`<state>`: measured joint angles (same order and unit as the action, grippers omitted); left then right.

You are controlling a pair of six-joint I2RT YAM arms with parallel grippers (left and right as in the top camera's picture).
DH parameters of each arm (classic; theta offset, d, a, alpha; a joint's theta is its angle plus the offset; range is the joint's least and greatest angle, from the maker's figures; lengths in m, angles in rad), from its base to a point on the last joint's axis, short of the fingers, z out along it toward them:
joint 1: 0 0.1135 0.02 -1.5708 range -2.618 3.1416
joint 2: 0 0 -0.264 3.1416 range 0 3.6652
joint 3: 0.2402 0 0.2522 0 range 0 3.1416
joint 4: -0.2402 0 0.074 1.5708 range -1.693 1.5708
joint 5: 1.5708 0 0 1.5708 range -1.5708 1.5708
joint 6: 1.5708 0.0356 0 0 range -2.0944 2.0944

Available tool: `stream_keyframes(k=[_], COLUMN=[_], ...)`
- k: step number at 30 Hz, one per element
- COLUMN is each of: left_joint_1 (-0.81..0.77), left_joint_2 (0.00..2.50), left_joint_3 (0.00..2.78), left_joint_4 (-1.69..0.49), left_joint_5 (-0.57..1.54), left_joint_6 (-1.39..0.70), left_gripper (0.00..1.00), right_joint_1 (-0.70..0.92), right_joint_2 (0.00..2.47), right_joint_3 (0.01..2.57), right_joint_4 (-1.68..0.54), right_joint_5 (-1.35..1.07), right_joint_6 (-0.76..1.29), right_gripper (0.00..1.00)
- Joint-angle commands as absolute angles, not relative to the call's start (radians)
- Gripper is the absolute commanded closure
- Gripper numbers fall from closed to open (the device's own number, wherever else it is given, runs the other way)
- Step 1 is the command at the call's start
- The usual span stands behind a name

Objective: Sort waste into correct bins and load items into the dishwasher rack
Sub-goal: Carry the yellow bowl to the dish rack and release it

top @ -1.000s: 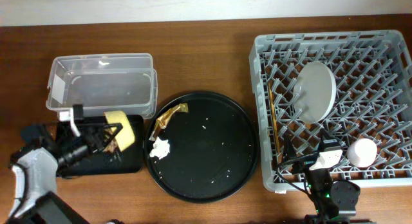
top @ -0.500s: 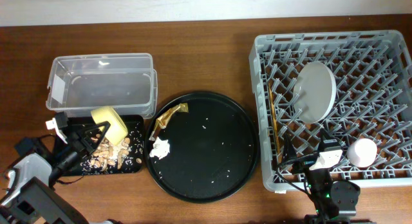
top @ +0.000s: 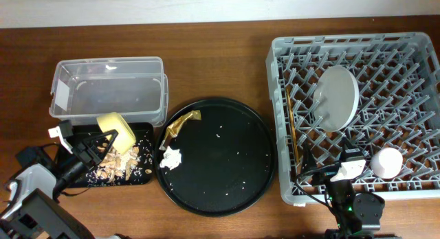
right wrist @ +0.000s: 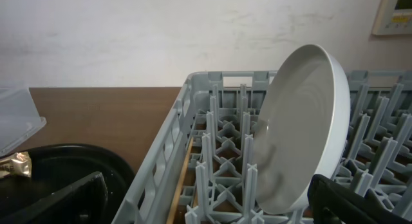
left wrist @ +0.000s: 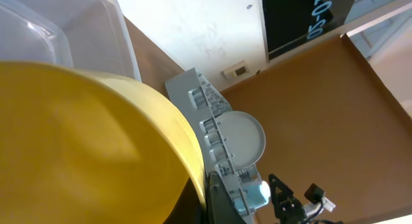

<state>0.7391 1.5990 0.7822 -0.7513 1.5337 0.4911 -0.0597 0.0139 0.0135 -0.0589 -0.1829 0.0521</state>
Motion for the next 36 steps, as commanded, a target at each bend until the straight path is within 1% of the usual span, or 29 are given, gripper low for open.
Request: stream_keyframes(k=[1, 2, 4, 8, 9, 12, 14, 15, 16, 17, 19, 20, 21, 24, 26, 28, 32, 33, 36], left_joint_1=[0.683, 0.673, 0.654, 0.581, 0.539, 0.333, 0.202, 0.149, 0.088, 0.053, -0.118, -0.205, -0.292, -0.497, -0.558, -0.614, -0.661, -0.662, -0.658], left_joint_2=[1.603, 1.601, 1.575, 1.488, 1.449, 1.354, 1.328, 1.33, 1.329, 1.33, 1.335, 1.351, 1.384, 1.544, 1.649, 1.798, 1.987, 2.035, 2.091], left_joint_3=[0.785, 0.785, 0.786, 0.788, 0.788, 0.803, 0.864, 0.891, 0.898, 0.898, 0.898, 0.898, 0.898, 0.903, 0.929, 1.014, 1.211, 1.255, 1.267], left_joint_4=[-0.789, -0.809, -0.849, -0.846, -0.848, -0.843, -0.768, -0.662, -0.451, -0.327, 0.175, 0.364, 0.515, 0.781, 0.86, 0.968, 0.952, 0.904, 0.871], left_joint_5=[1.337, 1.315, 1.533, 1.574, 1.574, 1.574, 1.554, 1.493, 1.368, 1.275, 1.127, 1.05, 0.971, 0.77, 0.697, 0.685, 0.686, 0.68, 0.661], left_joint_6=[0.431, 0.432, 0.517, 0.54, 0.539, 0.501, 0.463, 0.341, 0.129, -0.025, -0.459, -0.609, -0.723, -0.939, -1.012, -1.1, -1.119, -1.122, -1.134], left_gripper=[1.0, 1.0, 1.0, 1.0, 1.0, 1.0, 1.0, 1.0, 1.0, 1.0, 1.0, 1.0, 1.0, 1.0, 1.0, 1.0, 1.0, 1.0, 0.99], right_joint_1=[-0.067, -0.067, -0.067, -0.067, -0.067, -0.067, -0.067, -0.067, -0.067, -0.067, -0.067, -0.067, -0.067, -0.067, -0.067, -0.067, -0.067, -0.067, -0.067], right_joint_2=[0.006, 0.006, 0.006, 0.006, 0.006, 0.006, 0.006, 0.006, 0.006, 0.006, 0.006, 0.006, 0.006, 0.006, 0.006, 0.006, 0.006, 0.006, 0.006], right_joint_3=[0.006, 0.006, 0.006, 0.006, 0.006, 0.006, 0.006, 0.006, 0.006, 0.006, 0.006, 0.006, 0.006, 0.006, 0.006, 0.006, 0.006, 0.006, 0.006], right_joint_4=[-0.06, -0.06, -0.06, -0.06, -0.06, -0.06, -0.06, -0.06, -0.06, -0.06, -0.06, -0.06, -0.06, -0.06, -0.06, -0.06, -0.06, -0.06, -0.06], right_joint_5=[-0.188, -0.188, -0.188, -0.188, -0.188, -0.188, -0.188, -0.188, -0.188, -0.188, -0.188, -0.188, -0.188, -0.188, -0.188, -0.188, -0.188, -0.188, -0.188], right_joint_6=[0.052, 0.052, 0.052, 0.052, 0.052, 0.052, 0.052, 0.052, 0.052, 0.052, 0.052, 0.052, 0.052, 0.052, 0.052, 0.052, 0.052, 0.052, 0.052], right_gripper=[0.02, 0.02, 0.02, 0.02, 0.02, 0.02, 0.02, 0.02, 0.02, 0.02, 0.02, 0.02, 0.02, 0.02, 0.02, 0.02, 0.02, 0.02, 0.02])
